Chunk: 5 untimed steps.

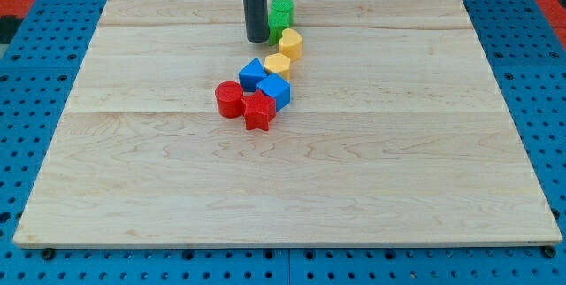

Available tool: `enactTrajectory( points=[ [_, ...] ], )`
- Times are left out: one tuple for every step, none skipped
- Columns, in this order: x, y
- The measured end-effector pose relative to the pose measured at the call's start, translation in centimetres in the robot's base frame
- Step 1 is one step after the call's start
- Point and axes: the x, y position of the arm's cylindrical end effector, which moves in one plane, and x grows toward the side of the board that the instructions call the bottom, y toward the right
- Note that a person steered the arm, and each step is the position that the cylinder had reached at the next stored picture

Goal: Push yellow heaart away from the green star

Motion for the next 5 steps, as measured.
enactTrajectory(
  points=[
    [0.1, 5.0],
    [2.8, 7.2],
    [3.7, 9.6],
    [4.7, 14.7],
    [2.7, 11.9]
  ],
)
